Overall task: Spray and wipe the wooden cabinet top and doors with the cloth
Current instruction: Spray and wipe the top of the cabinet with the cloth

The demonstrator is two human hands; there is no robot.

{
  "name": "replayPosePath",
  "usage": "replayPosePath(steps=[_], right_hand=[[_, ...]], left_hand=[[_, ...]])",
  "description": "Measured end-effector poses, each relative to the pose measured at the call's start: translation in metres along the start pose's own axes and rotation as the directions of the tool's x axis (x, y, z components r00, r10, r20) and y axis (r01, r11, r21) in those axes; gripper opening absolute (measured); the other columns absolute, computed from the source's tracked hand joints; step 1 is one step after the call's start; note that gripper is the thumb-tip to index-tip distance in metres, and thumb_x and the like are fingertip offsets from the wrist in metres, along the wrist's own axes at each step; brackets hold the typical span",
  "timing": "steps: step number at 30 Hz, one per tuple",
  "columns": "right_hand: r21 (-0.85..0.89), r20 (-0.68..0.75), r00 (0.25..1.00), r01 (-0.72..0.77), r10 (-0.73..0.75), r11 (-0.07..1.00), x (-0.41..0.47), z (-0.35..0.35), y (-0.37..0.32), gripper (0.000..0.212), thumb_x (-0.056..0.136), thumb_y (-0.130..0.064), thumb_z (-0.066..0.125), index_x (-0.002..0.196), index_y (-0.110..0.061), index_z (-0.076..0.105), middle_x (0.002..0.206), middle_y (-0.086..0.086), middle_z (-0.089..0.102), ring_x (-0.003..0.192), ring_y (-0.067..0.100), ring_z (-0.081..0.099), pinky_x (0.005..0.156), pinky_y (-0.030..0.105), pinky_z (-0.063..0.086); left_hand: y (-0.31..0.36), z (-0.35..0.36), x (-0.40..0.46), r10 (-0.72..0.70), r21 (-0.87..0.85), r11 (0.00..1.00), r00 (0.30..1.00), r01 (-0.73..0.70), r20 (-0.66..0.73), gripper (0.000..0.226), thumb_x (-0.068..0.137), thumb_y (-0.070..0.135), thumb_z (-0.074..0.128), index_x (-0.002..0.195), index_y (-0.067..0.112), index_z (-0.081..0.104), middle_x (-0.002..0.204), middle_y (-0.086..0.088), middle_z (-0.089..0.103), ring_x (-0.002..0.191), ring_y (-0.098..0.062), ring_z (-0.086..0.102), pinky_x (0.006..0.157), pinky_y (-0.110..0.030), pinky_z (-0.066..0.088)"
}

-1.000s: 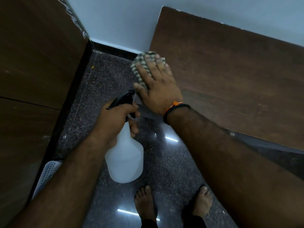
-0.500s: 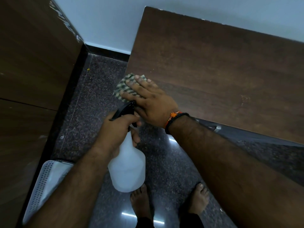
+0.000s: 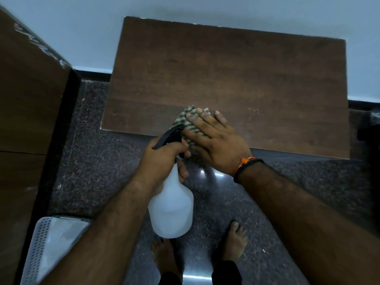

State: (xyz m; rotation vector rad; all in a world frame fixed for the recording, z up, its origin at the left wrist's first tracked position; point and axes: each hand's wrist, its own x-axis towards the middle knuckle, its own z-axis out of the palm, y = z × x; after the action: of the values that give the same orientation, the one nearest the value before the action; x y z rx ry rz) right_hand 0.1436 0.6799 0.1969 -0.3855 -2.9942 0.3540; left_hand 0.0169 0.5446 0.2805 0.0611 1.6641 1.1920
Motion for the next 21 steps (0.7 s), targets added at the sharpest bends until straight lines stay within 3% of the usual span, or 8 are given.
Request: replayPosePath(steps=[3, 12, 21], right_hand=[[-0.04, -0.002, 0.996, -0.085, 0.085, 0.996, -0.035, -0.01, 0.024, 0.052, 0.104, -0.044, 0.044, 0.154, -0.03, 0.034, 0.163, 0.005, 0.029, 0.15, 0.031, 0.026, 0.12, 0.059, 0.017], [-0.106, -0.038, 0.942, -0.336, 0.334, 0.936, -0.125, -0.035, 0.085, 0.053, 0.106, -0.048, 0.034, 0.156, -0.032, 0.03, 0.165, 0.002, 0.022, 0.153, 0.025, 0.015, 0.12, 0.062, 0.011], [-0.057, -0.161, 0.769, -0.634, 0.619, 0.772, -0.2, -0.047, 0.13, 0.054, 0.105, -0.049, 0.033, 0.155, -0.03, 0.032, 0.164, 0.003, 0.026, 0.153, 0.026, 0.017, 0.121, 0.06, 0.01]], left_hand=[[-0.003, 0.033, 0.0, -0.009, 0.03, 1.0, 0.999, 0.007, 0.043, 0.013, 0.093, 0.007, 0.063, 0.098, -0.005, 0.067, 0.072, -0.013, 0.067, 0.037, -0.027, 0.051, 0.046, -0.034, 0.044], [-0.014, 0.138, -0.003, -0.026, 0.139, 0.99, 0.983, 0.0, 0.184, 0.021, 0.093, 0.009, 0.063, 0.1, -0.01, 0.066, 0.075, -0.015, 0.067, 0.037, -0.028, 0.051, 0.044, -0.033, 0.045], [-0.027, 0.22, -0.012, -0.071, 0.2, 0.98, 0.956, 0.014, 0.283, 0.008, 0.094, 0.007, 0.062, 0.093, 0.002, 0.068, 0.075, -0.013, 0.066, 0.035, -0.026, 0.05, 0.046, -0.033, 0.045]])
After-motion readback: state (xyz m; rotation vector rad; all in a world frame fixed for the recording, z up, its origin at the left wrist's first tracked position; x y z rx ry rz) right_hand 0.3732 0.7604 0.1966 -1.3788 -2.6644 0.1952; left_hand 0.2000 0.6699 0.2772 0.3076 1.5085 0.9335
